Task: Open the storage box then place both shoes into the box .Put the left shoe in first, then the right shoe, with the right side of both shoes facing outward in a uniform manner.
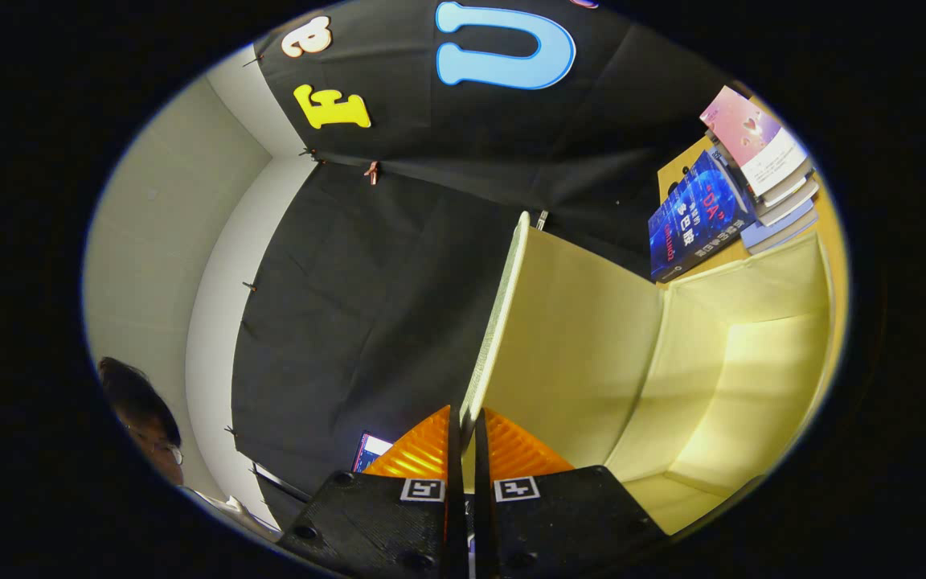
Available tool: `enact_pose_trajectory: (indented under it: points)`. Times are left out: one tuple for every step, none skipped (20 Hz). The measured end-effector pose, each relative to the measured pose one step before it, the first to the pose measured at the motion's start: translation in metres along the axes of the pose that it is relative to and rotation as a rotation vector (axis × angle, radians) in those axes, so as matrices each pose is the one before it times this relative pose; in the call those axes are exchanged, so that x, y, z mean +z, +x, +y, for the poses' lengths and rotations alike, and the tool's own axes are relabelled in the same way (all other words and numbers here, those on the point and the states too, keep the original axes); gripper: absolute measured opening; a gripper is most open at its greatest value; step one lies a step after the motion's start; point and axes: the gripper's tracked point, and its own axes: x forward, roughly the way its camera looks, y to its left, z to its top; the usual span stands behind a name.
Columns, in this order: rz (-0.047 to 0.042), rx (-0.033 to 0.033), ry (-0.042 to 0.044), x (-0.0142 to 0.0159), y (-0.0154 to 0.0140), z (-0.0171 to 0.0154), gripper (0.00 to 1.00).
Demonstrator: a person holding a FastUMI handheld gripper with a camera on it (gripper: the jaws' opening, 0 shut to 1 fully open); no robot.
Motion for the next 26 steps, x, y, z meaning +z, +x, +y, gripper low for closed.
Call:
enact_pose_trajectory:
  points:
    - [0.00698,-0.00355,0.00248,-0.00239,0.00931,-0.00040,0.08]
    - [0.00130,-0.00529,0.00580,-0.00161,0.00808,-0.00021,0.08]
    - [-0.00100,-0.00645,0.00818,-0.00047,0.00877,-0.00153,0.08]
    - [-0.00611,-0.01186,0.00055,-0.00072,0.00738,-0.00195,0.08]
    - [-0.00376,-0.02281,-0.01595,-0.00071,0.00825,-0.00424,0.08]
    - [0.00504,-0.00423,-0.00874,-0.00298,0.00562,-0.00021,0.11]
    - [0.00820,-0.00163,0.00050,-0.00310,0.00491,-0.00009,0.12]
    - [0.00996,-0.01403,-0.00548,-0.00485,0.00589,-0.00220,0.12]
    - [0.00972,-0.01161,-0.00177,-0.00237,0.00480,-0.00282,0.16]
    - [0.00926,-0.01032,0.00559,-0.00337,0.00415,-0.00092,0.18]
    - [0.00261,-0.01023,-0.00310,-0.00151,0.00312,-0.00260,0.21]
    - [-0.00135,-0.01416,-0.01033,-0.00047,-0.00114,-0.00334,0.28]
    - [-0.00529,-0.02962,-0.02561,0.00042,-0.00149,-0.00654,0.43]
    - [-0.01017,-0.03203,-0.02974,0.00156,-0.00139,-0.00808,0.51]
    - [-0.00567,-0.01769,-0.01534,0.00087,-0.00098,-0.00508,0.63]
    - [-0.00266,-0.00923,-0.00277,-0.00029,-0.00263,-0.00205,0.72]
    - [-0.00243,-0.01071,0.00058,0.00046,-0.00109,-0.00334,0.80]
    - [-0.00379,-0.01079,-0.00334,0.00222,-0.00211,-0.00251,0.88]
    - [-0.00718,-0.01385,-0.00975,0.00327,-0.00435,-0.00384,0.96]
    - [-0.00205,-0.01377,-0.00690,0.00203,-0.00507,-0.00263,0.96]
    - [-0.00260,-0.00910,-0.00434,0.00195,-0.00477,-0.00161,0.96]
    - [-0.00427,-0.01047,-0.00924,0.00183,-0.00713,-0.00163,0.96]
    - [-0.00597,-0.01474,-0.01606,0.00230,-0.00804,0.00034,0.96]
    - [-0.00822,-0.01874,-0.01886,0.00210,-0.00989,-0.00284,0.96]
    - [-0.00565,-0.01960,-0.01786,0.00211,-0.01059,-0.00468,0.96]
    - [-0.00535,-0.01620,-0.01307,0.00146,-0.01221,-0.00427,0.96]
